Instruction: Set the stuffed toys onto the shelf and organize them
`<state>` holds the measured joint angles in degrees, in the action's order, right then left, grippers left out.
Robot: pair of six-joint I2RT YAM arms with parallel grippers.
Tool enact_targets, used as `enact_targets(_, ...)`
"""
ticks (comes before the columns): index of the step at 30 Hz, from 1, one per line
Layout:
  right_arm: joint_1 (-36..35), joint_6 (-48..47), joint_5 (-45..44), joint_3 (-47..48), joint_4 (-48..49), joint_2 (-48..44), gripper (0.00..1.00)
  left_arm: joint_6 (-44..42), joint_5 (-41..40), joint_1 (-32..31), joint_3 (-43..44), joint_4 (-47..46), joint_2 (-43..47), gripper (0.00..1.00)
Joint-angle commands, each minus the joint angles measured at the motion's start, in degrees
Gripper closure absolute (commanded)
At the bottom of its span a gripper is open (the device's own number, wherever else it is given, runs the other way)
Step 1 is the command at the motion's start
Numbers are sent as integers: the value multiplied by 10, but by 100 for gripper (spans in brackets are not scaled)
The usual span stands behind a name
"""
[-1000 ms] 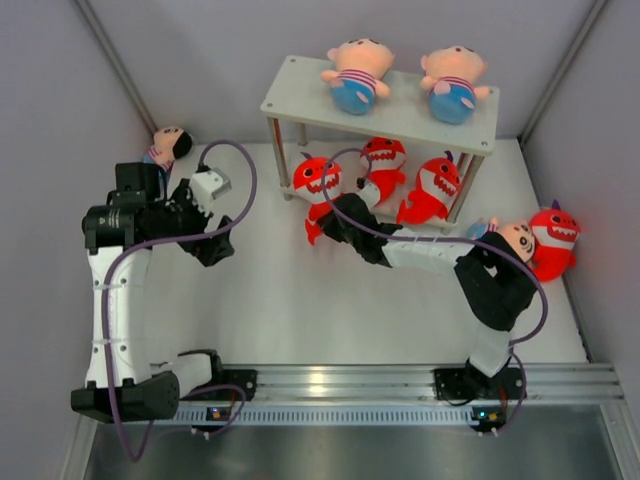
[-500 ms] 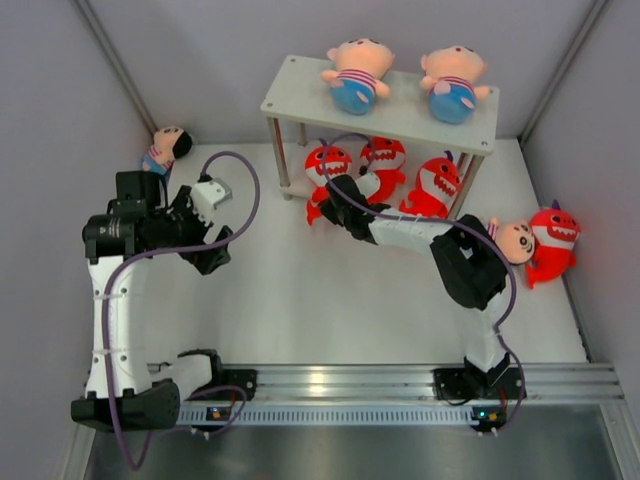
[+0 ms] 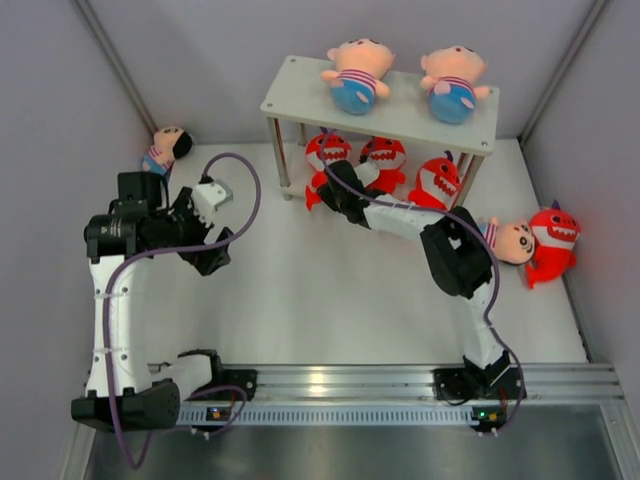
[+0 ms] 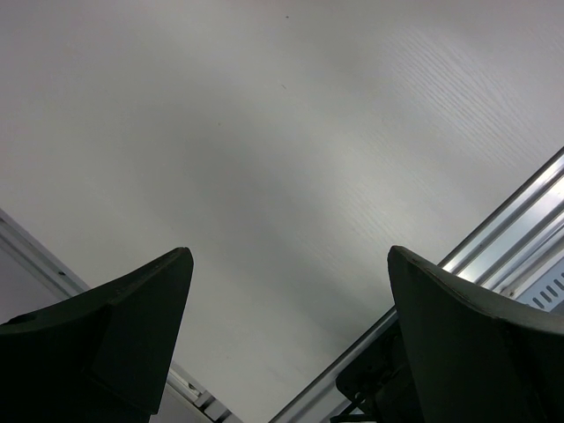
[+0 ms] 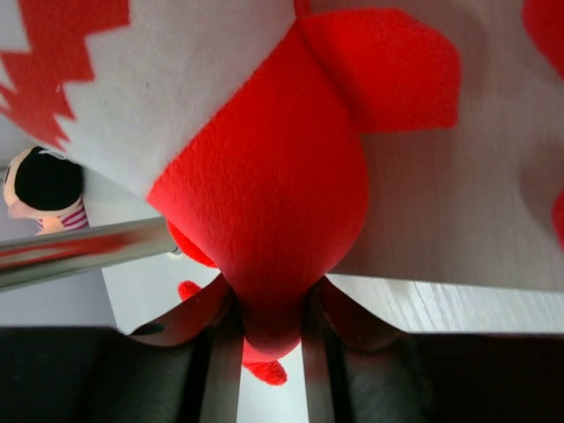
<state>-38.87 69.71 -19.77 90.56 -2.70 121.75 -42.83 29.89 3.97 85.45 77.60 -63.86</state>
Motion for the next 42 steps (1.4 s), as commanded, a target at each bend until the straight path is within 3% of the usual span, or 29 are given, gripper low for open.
enact_targets(1,13,-19,-6,62,8,17,70,-8,-1,-1,-6,28,7,2)
enact_targets(6,20,-38,-10,93,0,28,57,-7,0,-1,-12,28,10,2)
enact_targets(7,21,-37,-5,86,7,25,50,-7,1,-1,-12,28,10,2)
enact_targets(13,17,-22,10,13,46,-13,36,-9,-2,0,-10,28,11,2)
enact_targets(31,-59,-83,31,-174,125,-174,26,1,0,0,-21,27,24,2)
enact_targets(34,-89,-159,44,-215,100,-221,26,27,-8,0,-48,10,28,2)
enact_targets(38,-115,-274,59,-292,-12,-317,26,65,-36,-1,-92,-33,39,2)
enact_targets(42,-115,-310,33,-398,-119,-444,26,96,-81,0,-130,-81,51,2)
